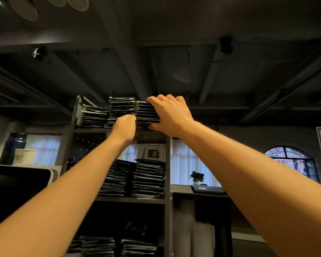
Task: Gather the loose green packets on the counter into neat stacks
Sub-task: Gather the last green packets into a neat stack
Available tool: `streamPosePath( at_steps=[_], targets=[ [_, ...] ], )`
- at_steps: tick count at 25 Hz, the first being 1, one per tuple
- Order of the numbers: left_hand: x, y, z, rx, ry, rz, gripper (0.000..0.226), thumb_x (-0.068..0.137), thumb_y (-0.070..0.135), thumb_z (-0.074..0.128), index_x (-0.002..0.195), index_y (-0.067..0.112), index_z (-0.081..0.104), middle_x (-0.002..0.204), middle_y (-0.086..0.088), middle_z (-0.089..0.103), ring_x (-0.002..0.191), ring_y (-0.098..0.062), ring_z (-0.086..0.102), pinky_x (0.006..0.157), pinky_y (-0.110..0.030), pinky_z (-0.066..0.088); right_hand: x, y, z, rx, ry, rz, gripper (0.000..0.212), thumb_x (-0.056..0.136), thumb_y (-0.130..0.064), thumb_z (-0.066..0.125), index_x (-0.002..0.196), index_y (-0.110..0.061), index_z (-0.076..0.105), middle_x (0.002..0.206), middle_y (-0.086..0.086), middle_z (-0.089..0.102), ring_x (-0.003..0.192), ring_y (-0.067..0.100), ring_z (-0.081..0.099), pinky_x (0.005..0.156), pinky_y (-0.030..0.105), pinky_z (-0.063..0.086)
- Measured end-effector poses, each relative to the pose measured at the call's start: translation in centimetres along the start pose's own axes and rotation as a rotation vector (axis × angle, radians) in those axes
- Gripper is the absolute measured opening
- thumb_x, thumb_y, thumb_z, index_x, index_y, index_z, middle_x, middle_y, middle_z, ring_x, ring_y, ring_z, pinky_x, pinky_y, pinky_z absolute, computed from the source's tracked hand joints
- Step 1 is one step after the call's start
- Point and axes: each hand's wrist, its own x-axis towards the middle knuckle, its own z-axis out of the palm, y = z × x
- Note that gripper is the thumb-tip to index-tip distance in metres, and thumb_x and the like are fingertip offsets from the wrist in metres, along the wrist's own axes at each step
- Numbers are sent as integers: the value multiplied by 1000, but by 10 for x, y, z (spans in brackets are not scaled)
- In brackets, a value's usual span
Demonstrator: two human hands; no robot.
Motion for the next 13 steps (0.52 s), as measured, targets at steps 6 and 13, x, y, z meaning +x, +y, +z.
streamPosePath(
  at_steps=[6, 13],
  targets=[
    [-23, -25, 8, 536, 45, 411, 79, 94, 22, 53, 151, 17, 0, 158, -7, 9, 143, -25, 16, 110, -38, 28, 18, -3, 12, -41, -32, 2, 66, 81, -47, 65, 136, -20, 40, 130, 5, 42, 115, 25, 45, 98, 39, 34],
    [-12, -47, 30, 973, 58, 364, 81, 97, 36, 38, 146, 14, -23, 154, -2, -29, 143, -19, -22, 117, -39, -1, 19, 1, 35, -190, -64, -41, 72, 90, -56, 44, 147, -16, 24, 145, 5, 36, 135, 26, 28, 113, 43, 14]
  ],
)
